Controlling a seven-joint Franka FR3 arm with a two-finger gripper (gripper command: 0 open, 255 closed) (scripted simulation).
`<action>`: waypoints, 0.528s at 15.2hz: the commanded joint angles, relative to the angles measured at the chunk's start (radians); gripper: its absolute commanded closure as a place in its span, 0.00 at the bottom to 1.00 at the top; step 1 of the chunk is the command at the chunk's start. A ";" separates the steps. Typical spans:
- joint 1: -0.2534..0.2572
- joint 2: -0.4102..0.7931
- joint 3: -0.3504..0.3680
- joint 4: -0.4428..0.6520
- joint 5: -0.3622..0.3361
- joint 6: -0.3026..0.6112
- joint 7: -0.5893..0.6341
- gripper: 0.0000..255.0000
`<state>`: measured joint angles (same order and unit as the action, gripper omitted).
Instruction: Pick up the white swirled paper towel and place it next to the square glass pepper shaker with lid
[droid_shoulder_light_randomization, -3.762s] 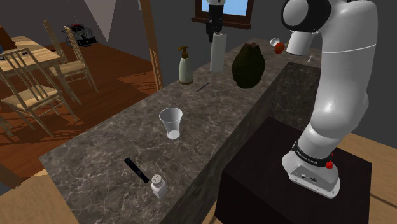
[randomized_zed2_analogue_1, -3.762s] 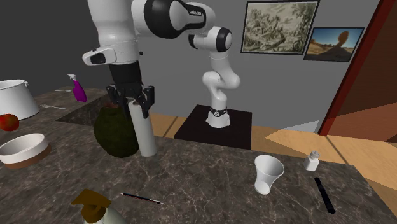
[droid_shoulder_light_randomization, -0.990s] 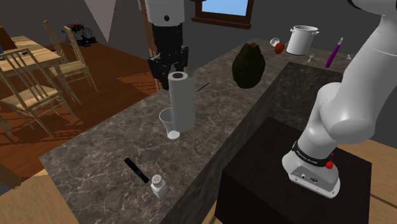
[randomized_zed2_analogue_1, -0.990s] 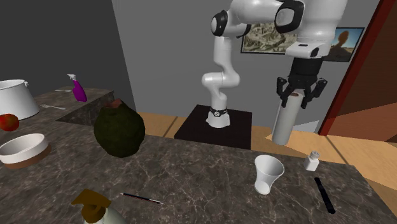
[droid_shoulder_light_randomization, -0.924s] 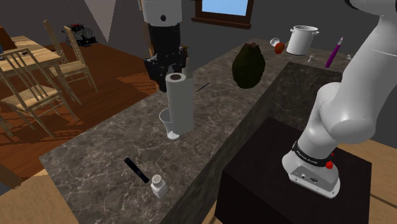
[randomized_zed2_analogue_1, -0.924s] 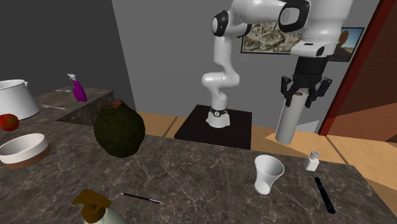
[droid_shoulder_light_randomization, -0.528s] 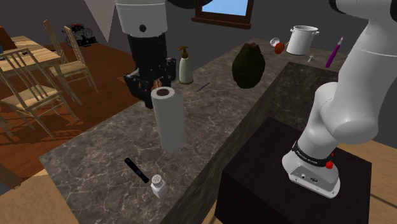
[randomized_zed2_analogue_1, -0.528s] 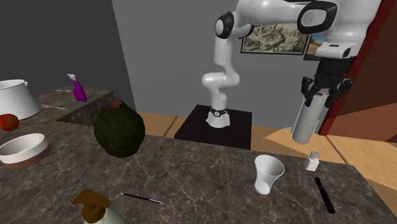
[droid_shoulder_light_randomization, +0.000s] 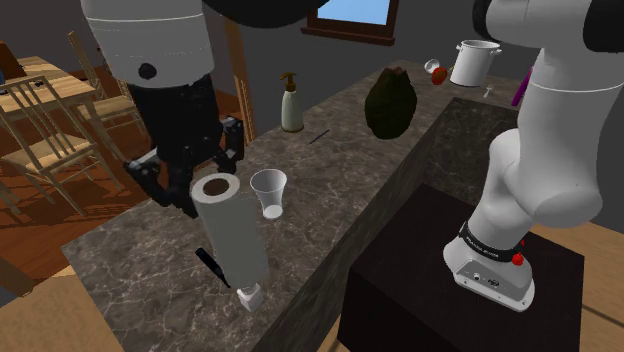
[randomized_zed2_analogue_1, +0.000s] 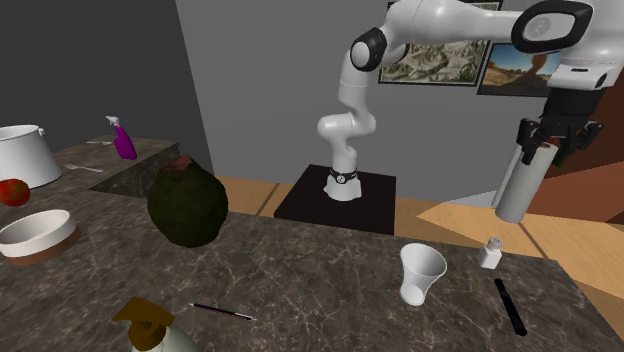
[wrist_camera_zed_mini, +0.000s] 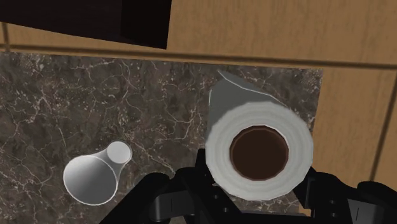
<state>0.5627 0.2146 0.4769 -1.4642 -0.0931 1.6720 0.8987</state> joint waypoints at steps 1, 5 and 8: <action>0.043 0.055 0.015 0.068 -0.029 -0.020 0.054 1.00; 0.146 0.192 0.031 0.252 -0.098 -0.083 0.146 1.00; 0.206 0.265 0.030 0.346 -0.131 -0.109 0.184 1.00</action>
<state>0.7577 0.4664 0.5080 -1.1346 -0.2179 1.5670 1.0751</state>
